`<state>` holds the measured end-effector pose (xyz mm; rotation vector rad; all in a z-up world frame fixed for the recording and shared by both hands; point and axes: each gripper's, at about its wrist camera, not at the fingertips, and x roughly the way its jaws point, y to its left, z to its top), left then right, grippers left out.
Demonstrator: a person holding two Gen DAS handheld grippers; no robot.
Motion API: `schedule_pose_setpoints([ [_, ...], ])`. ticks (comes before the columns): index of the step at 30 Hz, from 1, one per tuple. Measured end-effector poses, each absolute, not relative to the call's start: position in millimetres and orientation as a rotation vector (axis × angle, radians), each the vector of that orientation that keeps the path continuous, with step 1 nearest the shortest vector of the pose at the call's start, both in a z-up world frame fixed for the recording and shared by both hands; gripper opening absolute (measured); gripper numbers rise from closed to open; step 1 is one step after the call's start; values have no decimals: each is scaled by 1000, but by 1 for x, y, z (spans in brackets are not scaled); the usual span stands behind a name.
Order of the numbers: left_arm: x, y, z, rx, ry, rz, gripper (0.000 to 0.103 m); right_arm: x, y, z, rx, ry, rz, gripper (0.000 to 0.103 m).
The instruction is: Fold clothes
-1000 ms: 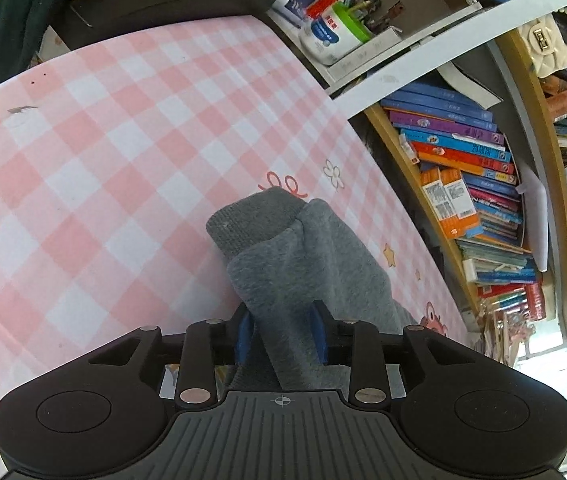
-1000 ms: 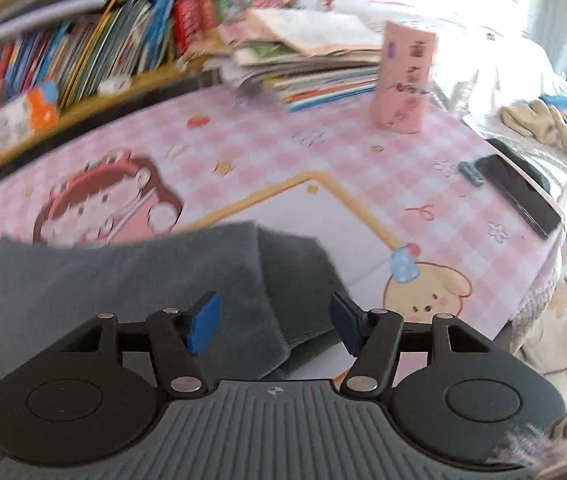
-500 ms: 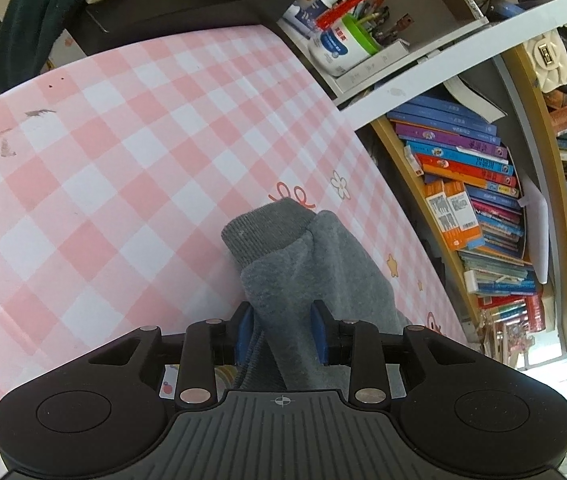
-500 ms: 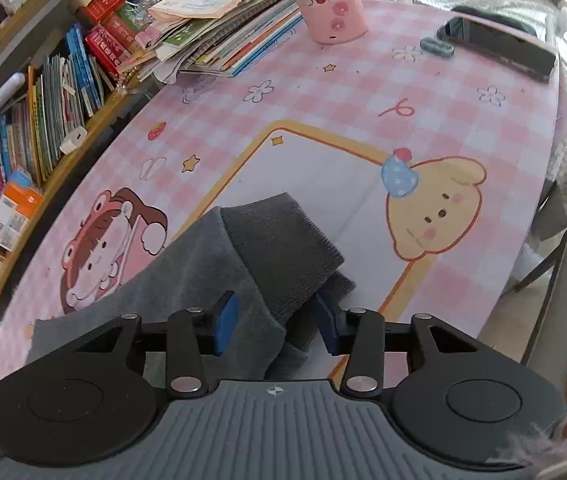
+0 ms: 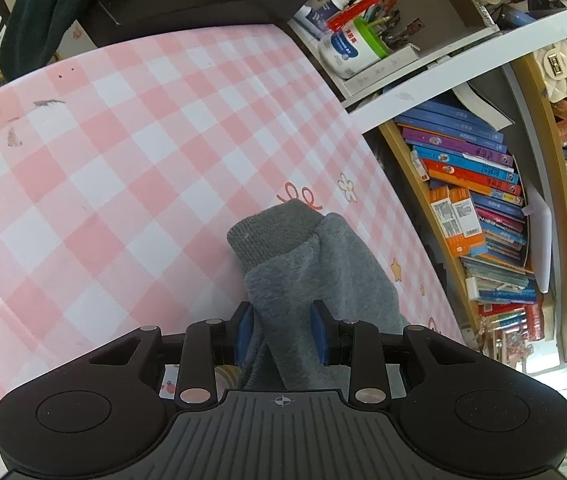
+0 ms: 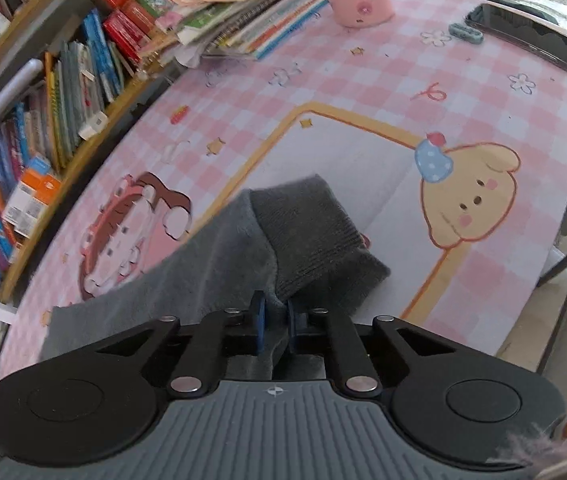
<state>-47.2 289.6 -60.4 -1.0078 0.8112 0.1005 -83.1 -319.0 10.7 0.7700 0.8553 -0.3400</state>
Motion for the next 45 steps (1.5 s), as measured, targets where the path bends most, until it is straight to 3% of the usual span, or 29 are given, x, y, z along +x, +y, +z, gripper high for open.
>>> schedule_pose_setpoints([
  [2,-43,291,-64,-1043,813,62,24,-83,-323,17,790,826,-317,9],
  [3,-41,291,-65,-1063,808,21,4,-83,-326,21,809,811,-309,9],
  [13,-50,316,18,-1110,508,-147,3,-90,-365,89,1018,575,-195,9],
  [20,-77,336,59,-1158,323,-122,3,-85,-346,118,1008,606,-70,9],
  [32,49,336,6,-1181,461,61,4,65,-319,64,929,664,-128,9],
  [34,69,335,6,-1163,524,138,13,87,-308,66,858,650,-127,20],
  [35,74,335,8,-1150,552,147,17,95,-301,69,808,651,-143,43],
  [36,78,335,10,-1137,579,151,24,91,-299,66,749,671,-146,54],
  [40,50,337,13,-1016,544,128,43,74,-289,53,510,751,-155,59],
  [45,-1,340,-8,-867,653,200,43,52,-277,36,208,839,-164,60],
])
